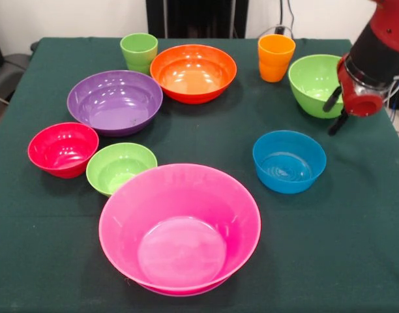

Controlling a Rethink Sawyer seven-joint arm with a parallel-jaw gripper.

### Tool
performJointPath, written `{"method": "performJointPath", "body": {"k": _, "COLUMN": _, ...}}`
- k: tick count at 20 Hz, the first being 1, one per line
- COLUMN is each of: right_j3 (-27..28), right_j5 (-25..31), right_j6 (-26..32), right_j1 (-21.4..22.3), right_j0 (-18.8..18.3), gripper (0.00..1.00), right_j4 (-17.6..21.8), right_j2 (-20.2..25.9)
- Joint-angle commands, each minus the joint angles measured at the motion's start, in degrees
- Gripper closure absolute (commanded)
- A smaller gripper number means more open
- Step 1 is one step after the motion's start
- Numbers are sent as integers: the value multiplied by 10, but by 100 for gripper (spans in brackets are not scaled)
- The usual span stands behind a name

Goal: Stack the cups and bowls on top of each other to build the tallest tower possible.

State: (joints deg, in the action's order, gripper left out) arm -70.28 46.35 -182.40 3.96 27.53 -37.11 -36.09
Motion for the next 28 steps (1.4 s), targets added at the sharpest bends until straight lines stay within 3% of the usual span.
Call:
{"method": "performJointPath", "body": {"k": 1, "right_j3": 39, "right_j5": -21, "right_j6": -128, "right_j1": -35, "right_j0": 21, "gripper": 0, "right_j4": -26, "right_j2": 76}}
{"method": "performJointPath", "body": {"k": 8, "right_j3": 32, "right_j5": 13, "right_j6": -136, "right_j1": -15, "right_j0": 43, "gripper": 0, "right_j4": -41, "right_j2": 70}}
{"method": "performJointPath", "body": {"k": 16, "right_j3": 12, "right_j5": 7, "right_j6": -152, "right_j1": 10, "right_j0": 63, "gripper": 0, "right_j4": -52, "right_j2": 44}}
{"method": "performJointPath", "body": {"k": 19, "right_j3": 3, "right_j5": -19, "right_j6": -155, "right_j1": 12, "right_j0": 58, "gripper": 0, "right_j4": -64, "right_j2": 42}}
{"method": "performJointPath", "body": {"k": 24, "right_j3": -31, "right_j5": -4, "right_j6": -111, "right_j1": 50, "right_j0": 41, "gripper": 0, "right_j4": -53, "right_j2": 39}}
{"method": "performJointPath", "body": {"k": 28, "right_j3": -39, "right_j5": -8, "right_j6": -97, "right_j1": 55, "right_j0": 35, "gripper": 0, "right_j4": -45, "right_j2": 42}}
